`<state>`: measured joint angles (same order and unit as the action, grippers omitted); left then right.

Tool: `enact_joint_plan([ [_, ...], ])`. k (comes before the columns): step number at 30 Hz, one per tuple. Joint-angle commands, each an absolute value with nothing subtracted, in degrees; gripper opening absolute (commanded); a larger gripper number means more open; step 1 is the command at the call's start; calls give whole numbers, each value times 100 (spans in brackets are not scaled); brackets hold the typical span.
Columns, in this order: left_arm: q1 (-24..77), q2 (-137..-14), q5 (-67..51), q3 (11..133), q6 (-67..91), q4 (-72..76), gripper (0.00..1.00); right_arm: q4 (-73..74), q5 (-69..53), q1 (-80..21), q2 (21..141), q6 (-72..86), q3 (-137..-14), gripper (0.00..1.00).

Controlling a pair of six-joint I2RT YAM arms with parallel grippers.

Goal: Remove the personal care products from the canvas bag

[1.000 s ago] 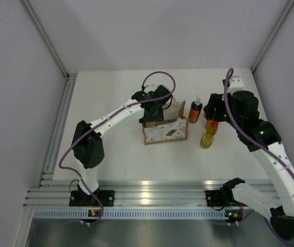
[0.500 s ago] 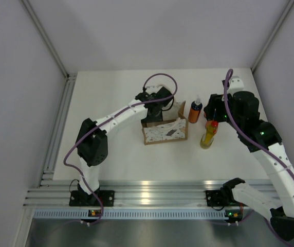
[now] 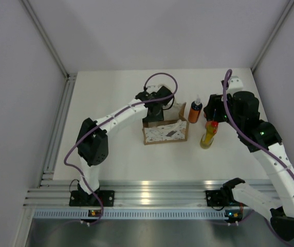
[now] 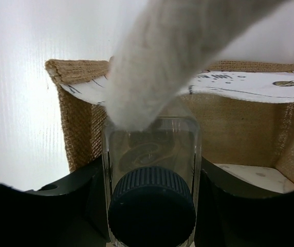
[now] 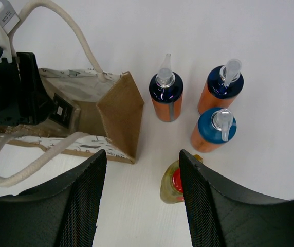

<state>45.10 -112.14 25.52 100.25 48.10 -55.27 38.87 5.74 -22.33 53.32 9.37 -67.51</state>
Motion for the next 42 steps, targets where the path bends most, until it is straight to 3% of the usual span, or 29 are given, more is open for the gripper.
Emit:
enact_joint_plan([
  [1, 4509, -11171, 2382, 10475, 4668, -5335, 0, 3823, 475, -2224, 5300, 853, -6812, 57],
  [28, 4509, -9985, 1978, 11232, 4289, -5326, 0, 3639, 624, -2224, 5344, 896, -6776, 57],
  [42, 4509, -8535, 2249, 11786, 4263, -5001, 0, 3630, 686, -2215, 5370, 949, -6812, 57],
])
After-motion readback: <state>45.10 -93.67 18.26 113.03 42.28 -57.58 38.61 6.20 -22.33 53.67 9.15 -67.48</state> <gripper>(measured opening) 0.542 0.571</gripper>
